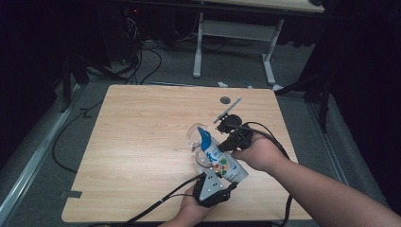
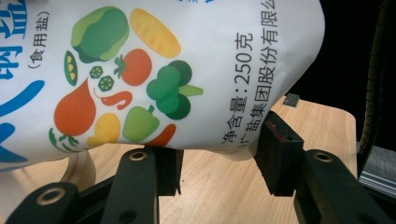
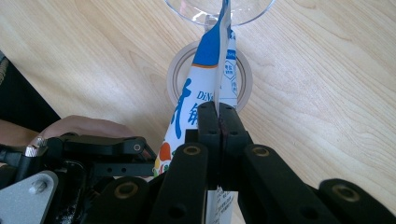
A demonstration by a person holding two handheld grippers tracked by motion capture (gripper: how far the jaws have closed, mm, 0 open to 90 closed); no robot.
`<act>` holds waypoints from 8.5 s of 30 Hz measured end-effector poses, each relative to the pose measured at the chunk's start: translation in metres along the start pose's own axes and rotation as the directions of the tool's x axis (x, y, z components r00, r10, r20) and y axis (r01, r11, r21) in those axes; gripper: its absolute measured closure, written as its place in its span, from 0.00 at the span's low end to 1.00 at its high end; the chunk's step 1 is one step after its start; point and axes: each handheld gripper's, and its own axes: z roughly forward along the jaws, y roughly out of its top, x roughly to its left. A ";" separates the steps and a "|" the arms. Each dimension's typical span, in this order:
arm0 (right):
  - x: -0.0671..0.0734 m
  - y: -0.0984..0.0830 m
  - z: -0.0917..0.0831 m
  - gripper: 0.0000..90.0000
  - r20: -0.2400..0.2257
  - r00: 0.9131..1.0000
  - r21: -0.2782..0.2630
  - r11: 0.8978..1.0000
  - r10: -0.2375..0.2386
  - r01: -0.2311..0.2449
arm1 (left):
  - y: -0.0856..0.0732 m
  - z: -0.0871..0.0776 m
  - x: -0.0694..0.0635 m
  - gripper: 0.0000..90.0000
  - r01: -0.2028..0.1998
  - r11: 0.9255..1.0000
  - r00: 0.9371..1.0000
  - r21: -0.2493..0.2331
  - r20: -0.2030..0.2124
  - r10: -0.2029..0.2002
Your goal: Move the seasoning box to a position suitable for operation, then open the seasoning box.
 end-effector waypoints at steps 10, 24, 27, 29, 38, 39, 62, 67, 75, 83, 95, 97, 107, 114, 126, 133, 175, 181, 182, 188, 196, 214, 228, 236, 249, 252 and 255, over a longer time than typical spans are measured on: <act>0.001 0.001 -0.002 1.00 0.005 1.000 -0.006 1.000 -0.008 0.008 | 0.002 0.000 0.001 0.62 0.000 1.000 1.000 -0.008 -0.002 0.000; 0.001 0.001 -0.003 1.00 0.013 1.000 -0.006 1.000 -0.019 0.019 | 0.003 0.000 0.001 0.62 0.000 1.000 1.000 -0.010 -0.002 0.000; 0.001 0.001 -0.003 1.00 0.013 1.000 -0.009 1.000 -0.020 0.020 | 0.003 0.000 0.001 0.62 0.001 1.000 1.000 -0.010 -0.002 -0.001; 0.001 0.001 -0.003 1.00 0.011 1.000 -0.005 1.000 -0.013 0.013 | 0.003 0.000 0.001 0.62 0.002 1.000 1.000 -0.010 -0.003 -0.002; 0.001 0.002 -0.002 1.00 0.015 1.000 -0.005 1.000 -0.023 0.023 | 0.002 0.001 0.001 0.62 0.009 1.000 1.000 -0.011 -0.001 -0.009; 0.001 0.003 -0.001 1.00 0.016 1.000 -0.004 1.000 -0.023 0.023 | 0.002 0.001 0.001 0.62 0.008 1.000 1.000 -0.010 -0.002 -0.008; 0.002 0.005 0.001 1.00 0.021 0.999 -0.002 1.000 -0.027 0.027 | 0.004 0.002 0.000 0.61 0.015 1.000 1.000 -0.017 -0.005 -0.015; 0.002 0.006 0.001 1.00 0.024 0.999 -0.006 0.999 -0.037 0.037 | 0.005 0.002 0.001 0.61 0.011 1.000 1.000 -0.016 -0.007 -0.011; 0.003 0.007 0.000 1.00 0.026 0.999 -0.004 0.999 -0.042 0.042 | 0.006 0.001 0.001 0.61 0.010 1.000 1.000 -0.017 -0.007 -0.010; 0.003 0.007 0.000 1.00 0.027 0.999 -0.003 0.999 -0.041 0.041 | 0.006 0.002 0.001 0.61 0.011 1.000 1.000 -0.020 -0.007 -0.011; 0.003 0.008 -0.001 1.00 0.030 0.999 -0.001 0.999 -0.037 0.037 | 0.007 0.003 0.001 0.61 0.018 1.000 1.000 -0.026 -0.008 -0.018; 0.003 0.008 -0.001 1.00 0.030 0.999 -0.001 0.999 -0.036 0.036 | 0.007 0.003 0.001 0.61 0.018 0.999 1.000 -0.026 -0.008 -0.019; 0.003 0.009 0.000 1.00 0.032 0.998 -0.003 0.999 -0.053 0.054 | 0.007 0.003 0.000 0.61 0.023 0.999 1.000 -0.029 -0.011 -0.023; 0.003 0.008 0.000 1.00 0.035 0.998 -0.005 0.998 -0.054 0.055 | 0.008 0.004 0.000 0.61 0.025 0.999 1.000 -0.031 -0.009 -0.025; 0.003 0.008 -0.002 1.00 0.033 0.998 -0.006 0.999 -0.045 0.045 | 0.009 0.004 0.000 0.61 0.024 0.999 1.000 -0.031 -0.009 -0.024; 0.002 0.009 -0.001 1.00 0.033 0.998 -0.009 0.998 -0.056 0.056 | 0.010 0.004 0.001 0.61 0.030 0.999 1.000 -0.033 -0.008 -0.030; 0.004 0.011 -0.002 1.00 0.033 0.997 -0.008 0.998 -0.063 0.063 | 0.011 0.004 0.001 0.60 0.026 0.999 1.000 -0.041 -0.014 -0.027; 0.004 0.012 -0.002 1.00 0.034 0.997 -0.009 0.998 -0.067 0.067 | 0.011 0.004 0.001 0.60 0.028 0.999 0.999 -0.044 -0.016 -0.029; 0.004 0.012 -0.002 1.00 0.034 0.997 -0.009 0.998 -0.066 0.066 | 0.012 0.004 0.001 0.60 0.028 0.999 0.999 -0.044 -0.016 -0.029; 0.004 0.012 -0.002 1.00 0.034 0.997 -0.010 0.998 -0.066 0.066 | 0.012 0.004 0.001 0.61 0.030 0.998 0.999 -0.046 -0.016 -0.030; 0.004 0.012 -0.001 1.00 0.032 0.998 -0.010 0.998 -0.059 0.059 | 0.012 0.004 0.002 0.61 0.027 0.999 0.999 -0.045 -0.017 -0.028; 0.003 0.012 -0.001 1.00 0.026 0.998 -0.020 0.998 -0.063 0.063 | 0.011 0.003 0.002 0.61 0.014 0.999 1.000 -0.031 -0.025 -0.014; 0.003 0.014 0.001 1.00 0.026 0.997 -0.020 0.997 -0.074 0.074 | 0.010 0.004 0.003 0.61 0.022 0.999 0.999 -0.039 -0.032 -0.023; 0.004 0.016 0.001 1.00 0.028 0.997 -0.018 0.997 -0.074 0.075 | 0.011 0.003 0.004 0.61 0.024 0.999 0.999 -0.041 -0.036 -0.026; 0.005 0.015 0.000 1.00 0.029 0.996 -0.024 0.997 -0.079 0.080 | 0.013 0.003 0.004 0.61 0.023 0.999 0.999 -0.039 -0.033 -0.025; 0.004 0.015 -0.001 1.00 0.029 0.997 -0.030 0.997 -0.072 0.073 | 0.014 0.003 0.004 0.61 0.024 0.999 0.999 -0.044 -0.032 -0.025; 0.004 0.014 -0.001 1.00 0.029 0.997 -0.028 0.997 -0.071 0.072 | 0.014 0.003 0.003 0.61 0.023 0.999 0.999 -0.043 -0.031 -0.024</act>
